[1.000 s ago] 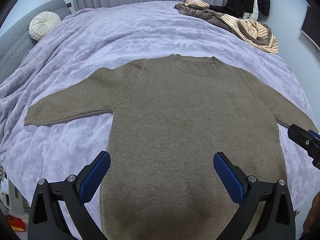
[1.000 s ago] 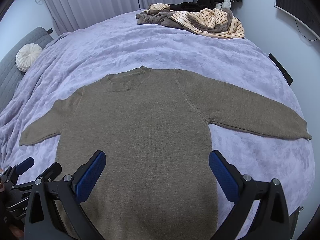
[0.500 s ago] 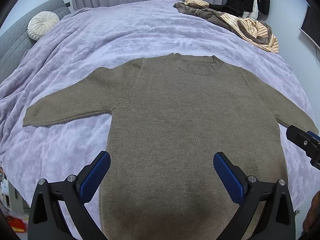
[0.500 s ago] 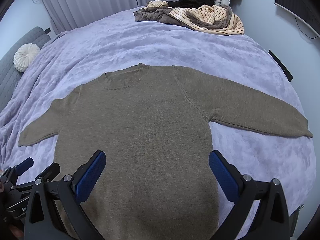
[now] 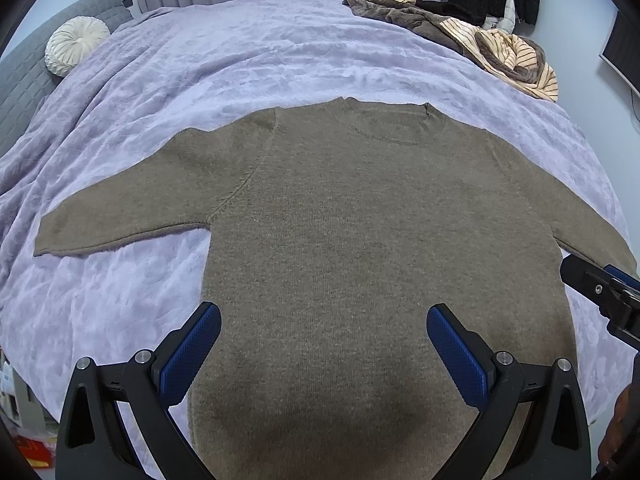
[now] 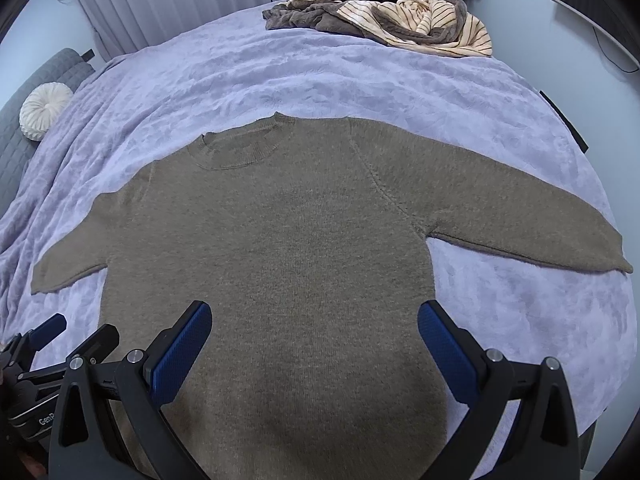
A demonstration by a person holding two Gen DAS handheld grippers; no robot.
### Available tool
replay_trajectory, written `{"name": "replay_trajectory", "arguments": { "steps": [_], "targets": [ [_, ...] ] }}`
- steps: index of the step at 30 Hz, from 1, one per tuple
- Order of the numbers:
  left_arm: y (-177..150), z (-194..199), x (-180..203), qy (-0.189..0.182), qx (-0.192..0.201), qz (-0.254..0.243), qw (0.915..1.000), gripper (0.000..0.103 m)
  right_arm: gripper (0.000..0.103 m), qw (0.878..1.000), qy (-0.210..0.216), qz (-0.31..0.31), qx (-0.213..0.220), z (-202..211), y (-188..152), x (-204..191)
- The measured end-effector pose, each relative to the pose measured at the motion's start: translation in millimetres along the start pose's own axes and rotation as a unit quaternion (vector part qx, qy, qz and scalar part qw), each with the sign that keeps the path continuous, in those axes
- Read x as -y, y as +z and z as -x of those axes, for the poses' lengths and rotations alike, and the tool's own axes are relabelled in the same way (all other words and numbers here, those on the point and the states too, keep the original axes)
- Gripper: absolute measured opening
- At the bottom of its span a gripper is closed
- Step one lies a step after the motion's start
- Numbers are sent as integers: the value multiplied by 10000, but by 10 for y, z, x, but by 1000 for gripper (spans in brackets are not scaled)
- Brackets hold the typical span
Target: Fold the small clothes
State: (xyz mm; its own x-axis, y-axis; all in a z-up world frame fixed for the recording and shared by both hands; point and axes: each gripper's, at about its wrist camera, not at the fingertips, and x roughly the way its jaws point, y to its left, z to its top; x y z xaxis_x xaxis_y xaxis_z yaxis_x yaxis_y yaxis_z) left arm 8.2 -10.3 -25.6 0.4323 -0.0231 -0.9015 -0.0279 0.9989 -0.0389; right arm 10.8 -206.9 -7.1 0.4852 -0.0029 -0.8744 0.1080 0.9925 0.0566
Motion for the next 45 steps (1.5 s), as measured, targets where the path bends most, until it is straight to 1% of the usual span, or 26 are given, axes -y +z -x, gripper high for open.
{"name": "replay_trajectory", "arguments": {
  "steps": [23, 28, 29, 32, 34, 35, 37, 38, 40, 41, 43, 45],
  "targets": [
    [168, -331, -28, -60, -281, -23, 9996, 103, 103, 9995, -24, -55, -314, -362, 177, -29],
    [190, -329, -85, -197, -116, 166, 9996, 103, 103, 9996, 75, -77, -261, -387, 200, -35],
    [191, -325, -108, -296, -101, 227, 9993, 103, 103, 9996, 113, -92, -224, -381, 207, -30],
    [174, -327, -157, -556, -90, 303, 9980, 103, 103, 9992, 351, -190, -17, -320, 222, -18],
    [151, -354, -179, -589, -156, 234, 9979, 103, 103, 9980, 544, -265, 173, -269, 224, -15],
    [142, -389, -197, -609, -249, 128, 9978, 103, 103, 9973, 637, -284, 246, -250, 223, -14],
    [119, -454, -249, -396, -351, 10, 9986, 103, 103, 9945, 919, -333, 374, -224, 211, -29],
    [103, -481, -315, -276, -362, 33, 9990, 103, 103, 9934, 1024, -337, 387, -229, 207, -41],
    [81, -531, -524, -304, -369, 256, 9985, 103, 103, 9893, 1366, -369, 350, -259, 183, -82],
    [76, -565, -672, -339, -438, 427, 9976, 103, 103, 9863, 1573, -396, 312, -283, 162, -106],
    [67, -609, -947, -382, -454, 692, 9958, 103, 103, 9779, 2026, -461, 238, -338, 124, -187],
    [61, -599, -1316, -371, -185, 1077, 9933, 103, 103, 9709, 2344, -439, 199, -380, 88, -287]
  ]
}}
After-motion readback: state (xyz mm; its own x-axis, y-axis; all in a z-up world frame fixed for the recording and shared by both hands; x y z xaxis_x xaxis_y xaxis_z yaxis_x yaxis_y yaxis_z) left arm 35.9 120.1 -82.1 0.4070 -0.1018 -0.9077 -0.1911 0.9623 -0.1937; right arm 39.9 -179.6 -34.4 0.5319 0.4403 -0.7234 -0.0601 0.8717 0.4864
